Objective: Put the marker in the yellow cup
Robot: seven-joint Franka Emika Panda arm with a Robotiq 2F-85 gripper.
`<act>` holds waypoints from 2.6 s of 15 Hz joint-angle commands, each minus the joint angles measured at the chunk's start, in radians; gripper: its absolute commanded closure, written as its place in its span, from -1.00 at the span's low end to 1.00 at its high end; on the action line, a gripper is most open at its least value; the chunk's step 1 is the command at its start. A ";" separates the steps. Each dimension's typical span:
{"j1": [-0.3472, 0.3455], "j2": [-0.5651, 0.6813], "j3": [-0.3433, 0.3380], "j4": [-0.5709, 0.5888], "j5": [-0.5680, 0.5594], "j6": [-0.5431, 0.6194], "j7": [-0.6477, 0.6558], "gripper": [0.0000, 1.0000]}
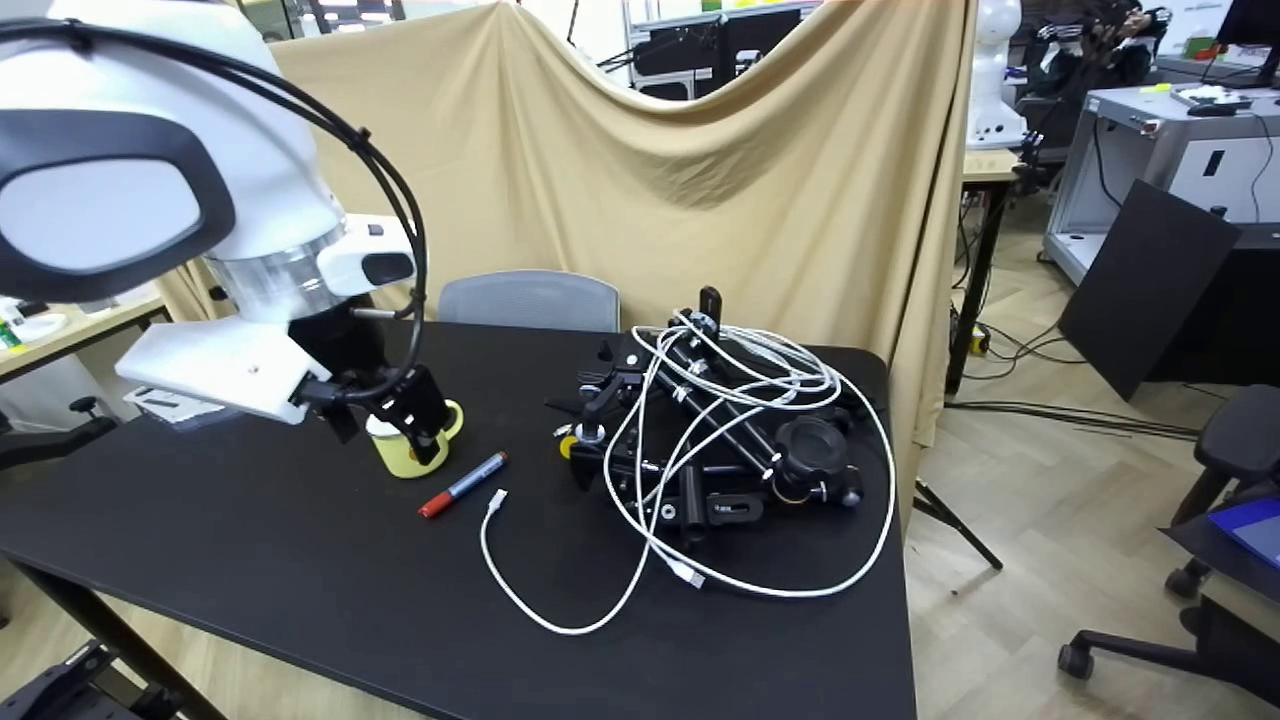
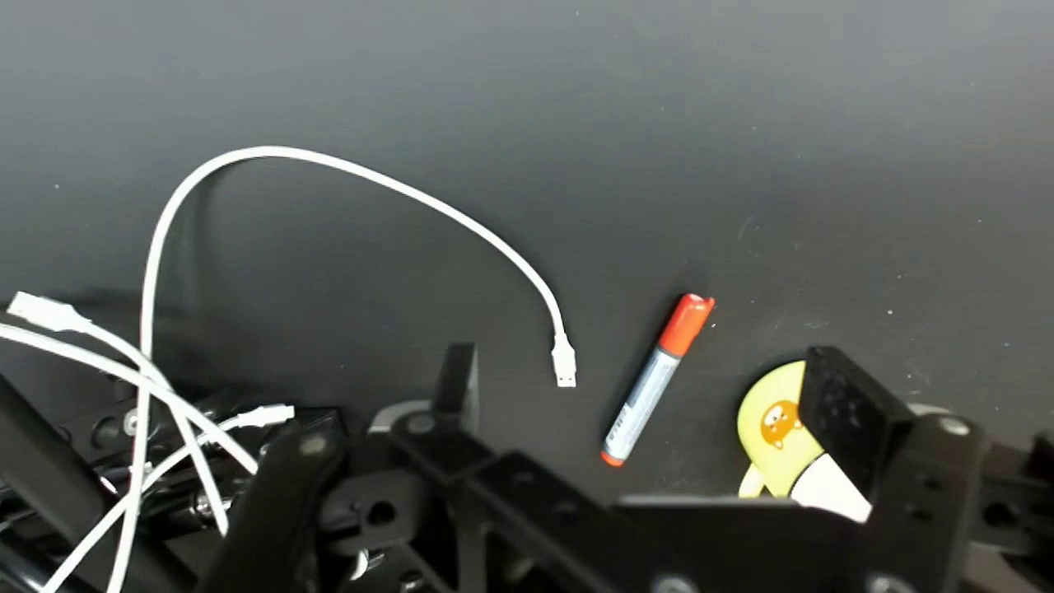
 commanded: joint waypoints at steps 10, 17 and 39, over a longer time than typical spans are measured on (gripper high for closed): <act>0.004 0.168 0.058 0.038 -0.014 0.107 0.046 -1.00; 0.014 0.434 0.145 0.114 -0.028 0.350 0.151 -1.00; 0.132 0.798 0.134 0.366 -0.054 0.411 0.429 -0.46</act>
